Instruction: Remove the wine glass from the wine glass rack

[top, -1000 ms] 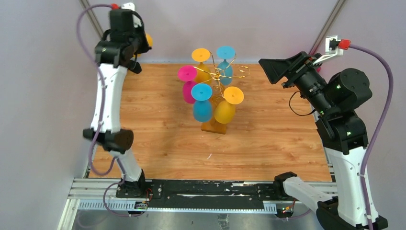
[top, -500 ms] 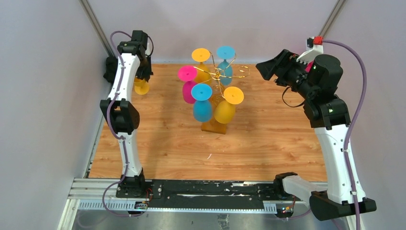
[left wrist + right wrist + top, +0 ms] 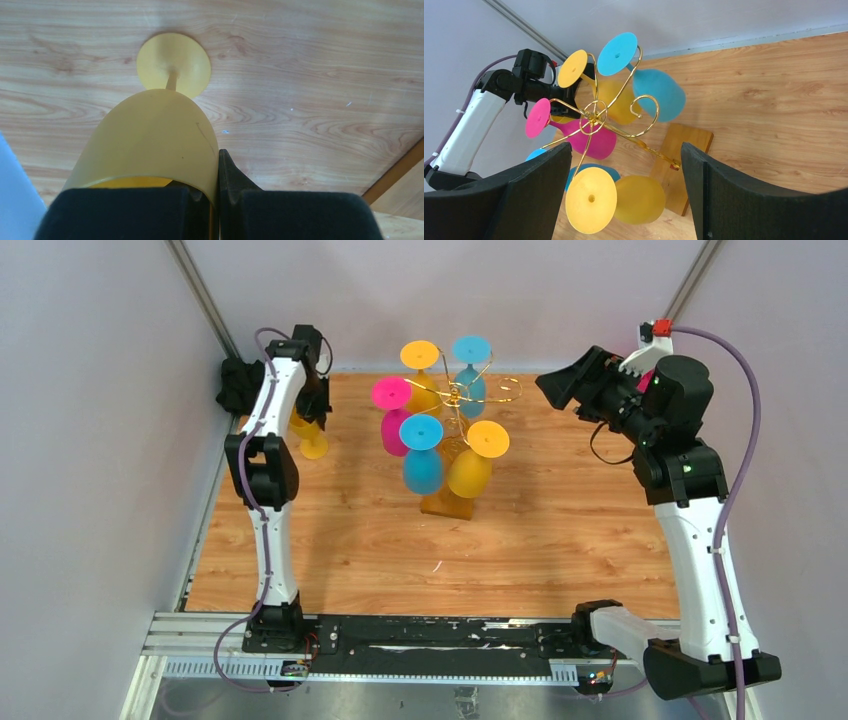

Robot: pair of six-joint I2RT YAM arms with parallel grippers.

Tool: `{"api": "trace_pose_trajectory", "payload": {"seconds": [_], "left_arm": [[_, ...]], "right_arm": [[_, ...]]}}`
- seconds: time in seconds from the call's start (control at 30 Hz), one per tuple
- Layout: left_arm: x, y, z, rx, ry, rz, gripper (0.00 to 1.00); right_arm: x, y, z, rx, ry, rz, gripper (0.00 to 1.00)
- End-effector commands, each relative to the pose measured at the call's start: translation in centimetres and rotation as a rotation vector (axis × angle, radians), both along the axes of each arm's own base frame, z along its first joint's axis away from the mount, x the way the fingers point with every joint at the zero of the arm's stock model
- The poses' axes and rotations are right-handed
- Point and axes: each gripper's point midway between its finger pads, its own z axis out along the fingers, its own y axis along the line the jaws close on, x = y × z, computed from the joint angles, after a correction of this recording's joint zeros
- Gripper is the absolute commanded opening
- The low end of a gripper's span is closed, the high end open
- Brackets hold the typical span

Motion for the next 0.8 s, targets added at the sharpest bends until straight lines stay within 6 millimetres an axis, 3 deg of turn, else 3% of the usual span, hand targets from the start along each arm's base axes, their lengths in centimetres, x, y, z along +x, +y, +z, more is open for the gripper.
{"api": "trace_pose_trajectory", "payload": {"seconds": [0.0, 0.1, 0.33, 0.47, 0.63, 0.77], "left_arm": [[0.3, -0.9, -0.1, -0.066, -0.018, -0.031, 0.00], [0.2, -0.9, -0.4, -0.067, -0.016, -0.031, 0.04], [-0.1, -1.1, 0.1, -0.075, -0.023, -0.037, 0.34], [-0.2, -0.9, 1.1, -0.069, -0.046, -0.035, 0.41], [-0.3, -0.4, 3.8, -0.048, -0.110, -0.021, 0.44], [-0.3, -0.5, 7.5, -0.052, -0.199, -0.018, 0.46]], "right_arm": [[-0.1, -0.1, 0.4, 0.014, -0.021, 0.010, 0.84], [0.0, 0.0, 0.3, 0.018, -0.018, 0.015, 0.84], [-0.1, 0.9, 0.0, 0.047, -0.020, 0.065, 0.86], [-0.2, 1.3, -0.4, 0.062, -0.010, 0.086, 0.87], [0.0, 2.0, -0.9, 0.099, -0.003, 0.126, 0.87], [0.6, 2.5, -1.4, 0.117, 0.003, 0.144, 0.87]]}}
